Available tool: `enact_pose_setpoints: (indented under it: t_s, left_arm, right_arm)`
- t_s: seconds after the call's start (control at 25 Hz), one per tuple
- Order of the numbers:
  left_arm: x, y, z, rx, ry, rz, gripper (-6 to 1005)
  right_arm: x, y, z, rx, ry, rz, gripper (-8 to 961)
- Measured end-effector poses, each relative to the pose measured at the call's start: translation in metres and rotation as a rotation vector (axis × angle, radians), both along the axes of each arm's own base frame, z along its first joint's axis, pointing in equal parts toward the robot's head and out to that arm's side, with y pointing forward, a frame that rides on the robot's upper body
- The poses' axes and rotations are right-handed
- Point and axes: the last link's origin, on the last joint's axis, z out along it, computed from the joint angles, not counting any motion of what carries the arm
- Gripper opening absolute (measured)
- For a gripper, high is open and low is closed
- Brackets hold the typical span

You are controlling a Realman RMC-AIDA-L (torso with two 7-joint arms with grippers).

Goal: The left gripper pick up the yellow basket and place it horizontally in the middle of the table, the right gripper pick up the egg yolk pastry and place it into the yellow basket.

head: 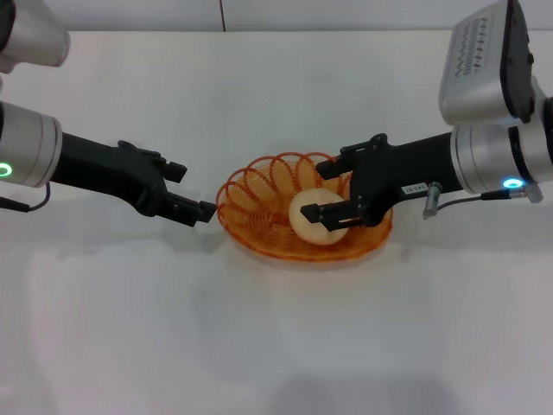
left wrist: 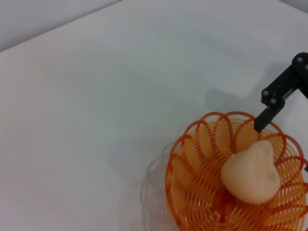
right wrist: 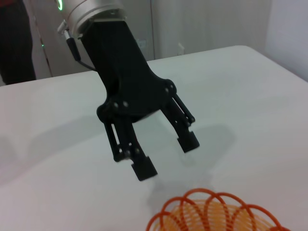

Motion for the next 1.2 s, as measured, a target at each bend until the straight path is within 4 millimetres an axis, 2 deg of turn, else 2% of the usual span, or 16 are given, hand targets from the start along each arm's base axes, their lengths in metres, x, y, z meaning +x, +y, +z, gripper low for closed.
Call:
enact_pose_setpoints:
  t_s: [0.24,0.32,0.92,1.2]
  left_arm:
    - [0.001,-0.001,0.002,0.02,-0.044,-0.014,888]
    - [0.001,-0.001,0.002,0.036,-0.061,-0.017,888]
    - [0.0,-0.008,0.009,0.259,-0.404,-0.12,888]
    - [-0.003,-0.011,0.008,0.286,-0.442,-0.132,887]
  right_arm:
    - [0.009,-0.007,0.012,0.033,0.076,0.011,632]
    - [0.023,-0.013,0.025,0.078,0.152,0.012,648]
    - [0.089,-0.033,0.072,0.275,0.491,-0.023,648]
    - [0.104,-0.04,0.084,0.302,0.53,-0.024,648]
